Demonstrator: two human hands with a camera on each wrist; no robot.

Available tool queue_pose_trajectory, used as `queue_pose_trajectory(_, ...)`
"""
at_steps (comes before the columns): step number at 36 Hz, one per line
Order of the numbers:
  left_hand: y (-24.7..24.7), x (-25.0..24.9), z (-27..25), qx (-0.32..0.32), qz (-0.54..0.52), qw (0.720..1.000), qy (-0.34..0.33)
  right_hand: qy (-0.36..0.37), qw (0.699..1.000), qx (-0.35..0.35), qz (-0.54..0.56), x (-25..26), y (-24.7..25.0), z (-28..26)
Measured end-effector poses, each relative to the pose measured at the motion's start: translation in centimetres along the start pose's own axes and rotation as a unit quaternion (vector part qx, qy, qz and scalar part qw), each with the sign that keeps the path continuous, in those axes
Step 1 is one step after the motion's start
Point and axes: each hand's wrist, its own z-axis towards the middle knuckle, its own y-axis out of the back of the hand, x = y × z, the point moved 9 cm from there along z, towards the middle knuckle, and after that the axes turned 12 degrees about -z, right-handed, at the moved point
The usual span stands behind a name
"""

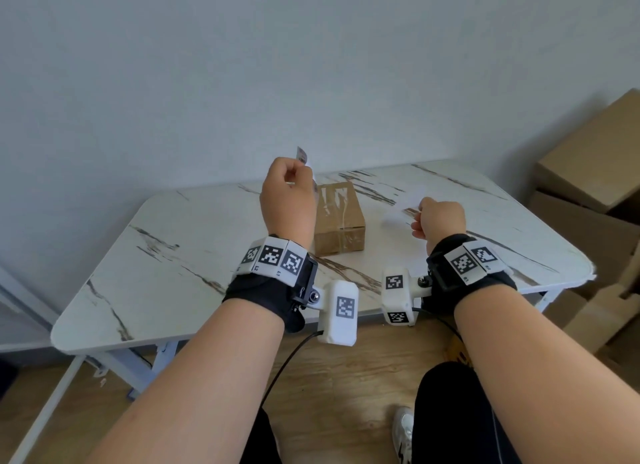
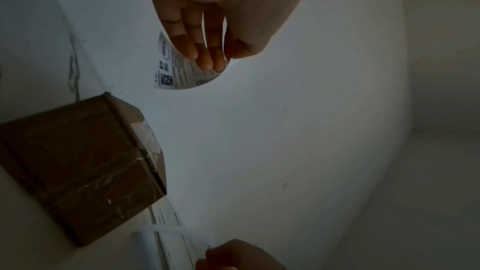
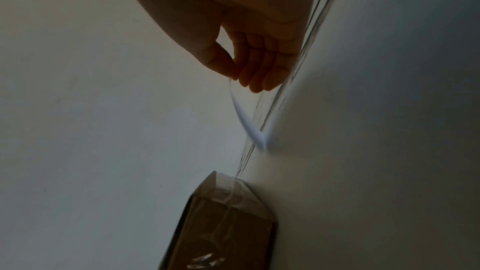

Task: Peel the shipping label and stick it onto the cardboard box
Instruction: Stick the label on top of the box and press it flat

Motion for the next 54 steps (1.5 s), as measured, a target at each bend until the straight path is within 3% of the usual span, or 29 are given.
queue_pose_trajectory(6, -0.7, 0.0, 0.0, 0.018, 0.019, 1.0, -0.007, 0.016, 0.997, 0.054, -0.043, -0.5, -0.8, 0.3)
queue_pose_trajectory(13, -0.9, -0.4, -0.3, 0.029, 0.037, 0.999, -0.019, 0.063, 0.992, 0.014, -0.109, 0.3, -0.3, -0.1)
queue_pose_trajectory(22, -0.6, -0.8, -0.4, 0.033, 0.037, 0.999, -0.006, 0.118, 0.982, 0.015, -0.147, 1.4, 0.1, -1.0)
queue_pose_trajectory(26, -0.4, -1.0, -0.5, 0.037, 0.037, 0.999, 0.004, 0.205, 0.972, 0.024, -0.113, 3.8, -0.2, -2.9)
queue_pose_trajectory(30, -0.2, -1.3, -0.6, 0.034, 0.031, 0.999, 0.012, 0.299, 0.946, 0.093, -0.083, 7.0, -1.5, -6.5)
queue_pose_trajectory(35, 0.0, -1.7, -0.5, 0.022, 0.023, 0.999, 0.025, 0.353, 0.916, 0.157, -0.109, 8.9, -3.8, -9.7)
queue_pose_trajectory(46, 0.5, -2.1, -0.7, 0.031, 0.007, 0.999, 0.032, 0.374, 0.909, 0.139, -0.117, 9.2, -5.1, -10.4)
queue_pose_trajectory(54, 0.9, -1.6, -0.3, 0.022, 0.005, 0.999, 0.042, 0.37, 0.908, 0.169, -0.098, 9.0, -5.7, -10.9)
